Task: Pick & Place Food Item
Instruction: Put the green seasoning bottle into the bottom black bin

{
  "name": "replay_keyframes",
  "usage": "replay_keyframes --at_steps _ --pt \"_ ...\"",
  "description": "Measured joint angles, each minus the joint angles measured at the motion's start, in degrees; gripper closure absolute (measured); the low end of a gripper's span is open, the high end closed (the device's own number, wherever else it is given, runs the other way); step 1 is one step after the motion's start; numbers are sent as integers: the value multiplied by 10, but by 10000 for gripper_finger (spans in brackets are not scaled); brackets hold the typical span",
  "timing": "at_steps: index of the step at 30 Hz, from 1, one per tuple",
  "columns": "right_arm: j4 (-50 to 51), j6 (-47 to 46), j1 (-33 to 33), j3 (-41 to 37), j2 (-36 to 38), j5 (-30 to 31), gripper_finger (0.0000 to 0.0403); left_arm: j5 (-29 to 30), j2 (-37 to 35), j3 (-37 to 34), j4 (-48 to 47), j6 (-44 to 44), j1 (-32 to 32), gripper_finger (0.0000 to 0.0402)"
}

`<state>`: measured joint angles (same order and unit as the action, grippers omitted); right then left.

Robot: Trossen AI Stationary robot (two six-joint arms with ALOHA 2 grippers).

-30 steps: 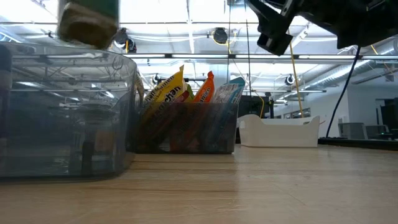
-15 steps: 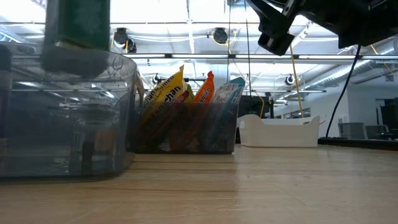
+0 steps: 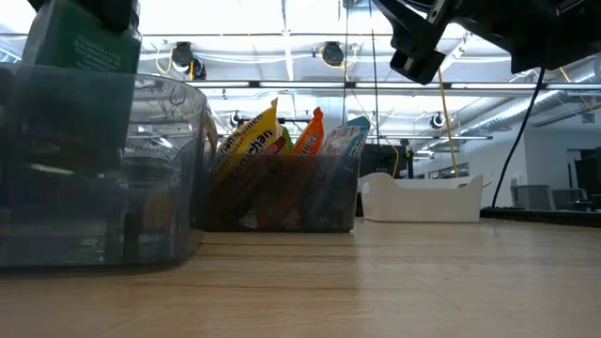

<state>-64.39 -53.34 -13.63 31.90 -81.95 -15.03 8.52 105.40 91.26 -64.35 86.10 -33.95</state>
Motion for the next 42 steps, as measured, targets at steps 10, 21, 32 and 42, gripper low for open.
replay_keyframes --at_steps 10,21,32,42 --pt "4 0 0 0 0 -2 64 -9 35 0 9 16 0 194" --pt "11 3 0 0 0 -3 64 12 52 -1 15 15 9 194" --pt "13 5 0 0 0 -3 64 10 65 -1 19 15 10 194" --pt "19 11 0 0 0 -3 64 18 68 -1 29 12 10 181"
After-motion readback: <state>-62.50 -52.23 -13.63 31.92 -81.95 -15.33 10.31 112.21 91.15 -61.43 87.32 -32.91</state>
